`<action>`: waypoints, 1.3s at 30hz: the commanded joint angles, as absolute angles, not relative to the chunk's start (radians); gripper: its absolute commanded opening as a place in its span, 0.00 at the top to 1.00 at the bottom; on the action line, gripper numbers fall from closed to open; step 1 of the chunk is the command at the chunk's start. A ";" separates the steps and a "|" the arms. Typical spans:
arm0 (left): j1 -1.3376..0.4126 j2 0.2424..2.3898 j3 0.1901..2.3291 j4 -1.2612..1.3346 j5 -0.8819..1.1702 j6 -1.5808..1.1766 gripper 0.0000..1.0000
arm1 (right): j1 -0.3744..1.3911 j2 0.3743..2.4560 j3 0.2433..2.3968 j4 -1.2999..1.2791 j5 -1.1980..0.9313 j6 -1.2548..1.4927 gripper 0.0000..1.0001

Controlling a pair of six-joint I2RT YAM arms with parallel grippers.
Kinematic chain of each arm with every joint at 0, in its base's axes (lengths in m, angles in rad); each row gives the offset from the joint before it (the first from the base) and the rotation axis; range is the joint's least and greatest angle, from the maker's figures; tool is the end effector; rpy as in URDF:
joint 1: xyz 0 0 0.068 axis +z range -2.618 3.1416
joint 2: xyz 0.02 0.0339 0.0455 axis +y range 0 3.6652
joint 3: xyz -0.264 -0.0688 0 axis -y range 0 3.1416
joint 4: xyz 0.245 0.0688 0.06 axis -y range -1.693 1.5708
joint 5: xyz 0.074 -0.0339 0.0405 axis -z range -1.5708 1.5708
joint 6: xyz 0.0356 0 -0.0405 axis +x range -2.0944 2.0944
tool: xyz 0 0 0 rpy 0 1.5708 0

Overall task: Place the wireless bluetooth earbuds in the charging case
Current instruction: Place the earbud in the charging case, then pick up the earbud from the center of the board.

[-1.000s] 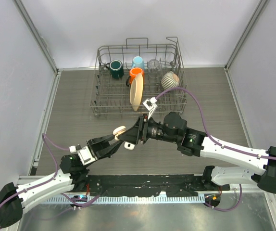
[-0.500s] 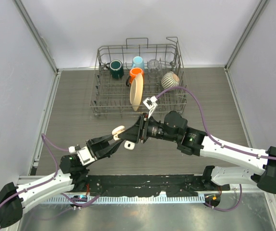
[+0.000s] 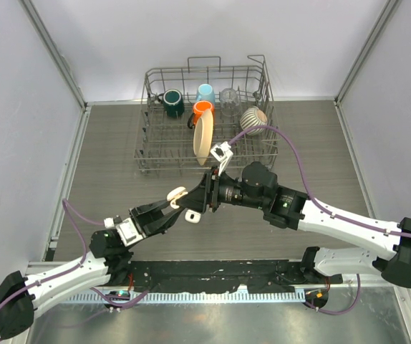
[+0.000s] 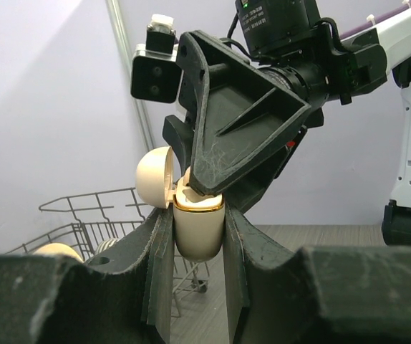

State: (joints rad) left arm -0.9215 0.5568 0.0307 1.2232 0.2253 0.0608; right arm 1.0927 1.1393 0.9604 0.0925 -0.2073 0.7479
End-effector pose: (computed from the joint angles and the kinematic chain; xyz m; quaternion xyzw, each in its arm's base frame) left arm 0.0670 -0.1014 0.2517 0.2881 0.3227 -0.4188 0.7984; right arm 0.1176 0.2429 0.3594 -0.1946 0.7102 0.5812 0.3464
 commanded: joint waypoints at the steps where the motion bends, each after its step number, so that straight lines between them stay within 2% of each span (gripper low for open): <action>1: -0.922 0.574 -0.009 1.216 0.213 0.067 1.00 | 1.104 1.126 1.009 0.109 -0.227 0.695 0.40; 7: -0.920 0.557 -0.020 1.210 0.198 0.074 1.00 | 1.106 1.077 0.989 0.095 -0.166 0.677 0.22; 16: -0.922 0.535 -0.029 1.189 0.167 0.094 1.00 | 1.106 0.962 0.942 0.008 -0.005 0.617 0.16; 21: -0.920 0.528 -0.026 1.178 0.167 0.094 1.00 | 1.104 0.902 0.908 -0.092 0.231 0.600 0.13; 24: -0.922 0.520 -0.026 1.174 0.167 0.094 1.00 | 1.101 0.897 0.920 -0.213 0.447 0.633 0.13; 27: -0.920 0.505 -0.023 1.155 0.169 0.094 1.00 | 1.083 0.910 0.917 -0.307 0.564 0.673 0.13; 32: -0.920 0.476 -0.008 1.117 0.170 0.100 1.00 | 1.048 0.998 0.913 -0.382 0.552 0.692 0.15; 39: -0.920 0.420 -0.008 1.068 0.172 0.097 1.00 | 1.042 1.147 0.908 -0.384 0.511 0.696 0.29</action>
State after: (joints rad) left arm -0.9215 0.4469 0.0307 1.0721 0.1833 0.0818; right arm 1.0431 1.0893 0.9062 -0.3782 0.4881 0.6792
